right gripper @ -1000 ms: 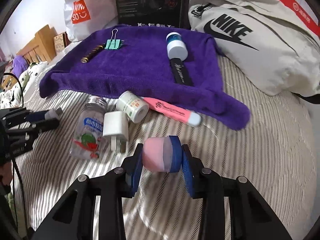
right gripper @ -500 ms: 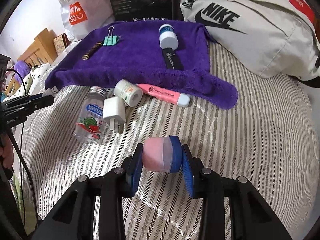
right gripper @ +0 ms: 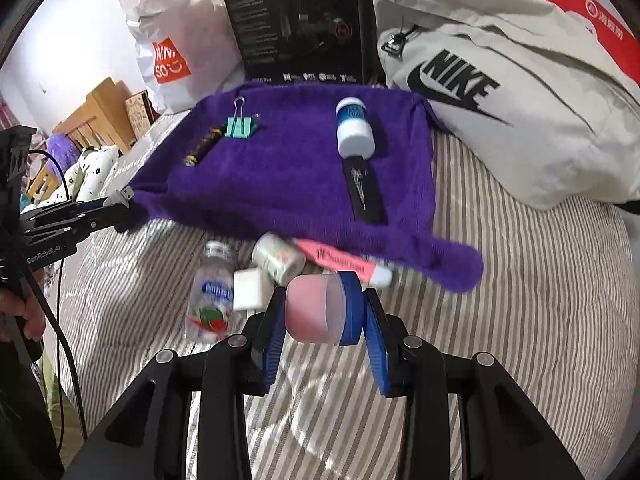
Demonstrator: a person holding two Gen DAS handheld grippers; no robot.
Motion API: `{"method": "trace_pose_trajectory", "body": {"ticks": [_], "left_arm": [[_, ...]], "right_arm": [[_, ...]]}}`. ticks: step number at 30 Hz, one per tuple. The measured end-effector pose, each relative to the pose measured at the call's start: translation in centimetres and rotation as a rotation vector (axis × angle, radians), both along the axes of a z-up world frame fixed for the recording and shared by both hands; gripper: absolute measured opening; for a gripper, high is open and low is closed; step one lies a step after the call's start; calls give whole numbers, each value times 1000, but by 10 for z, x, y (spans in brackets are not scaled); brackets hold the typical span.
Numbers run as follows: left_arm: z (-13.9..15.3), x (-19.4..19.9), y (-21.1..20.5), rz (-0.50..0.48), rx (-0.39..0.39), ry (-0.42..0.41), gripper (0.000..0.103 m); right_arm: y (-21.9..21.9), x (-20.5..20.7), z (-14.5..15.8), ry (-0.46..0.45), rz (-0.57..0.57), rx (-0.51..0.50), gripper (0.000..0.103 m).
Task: Organize rigid objects
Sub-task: 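Carry the small jar and pink jar onto the purple towel and open both tools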
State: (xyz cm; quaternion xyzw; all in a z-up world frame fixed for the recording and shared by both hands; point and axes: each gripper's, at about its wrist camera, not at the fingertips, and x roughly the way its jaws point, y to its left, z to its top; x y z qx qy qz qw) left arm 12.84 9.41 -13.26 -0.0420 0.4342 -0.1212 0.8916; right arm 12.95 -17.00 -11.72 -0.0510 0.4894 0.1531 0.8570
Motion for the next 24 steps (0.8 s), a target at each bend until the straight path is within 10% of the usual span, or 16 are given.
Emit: {"method": "trace_pose_trajectory", "body": {"ticks": [24], "left_arm": [[-11,74,23,38,35,56,25]], "right_arm": [[40,98,-19,52,57,0,36]]}}
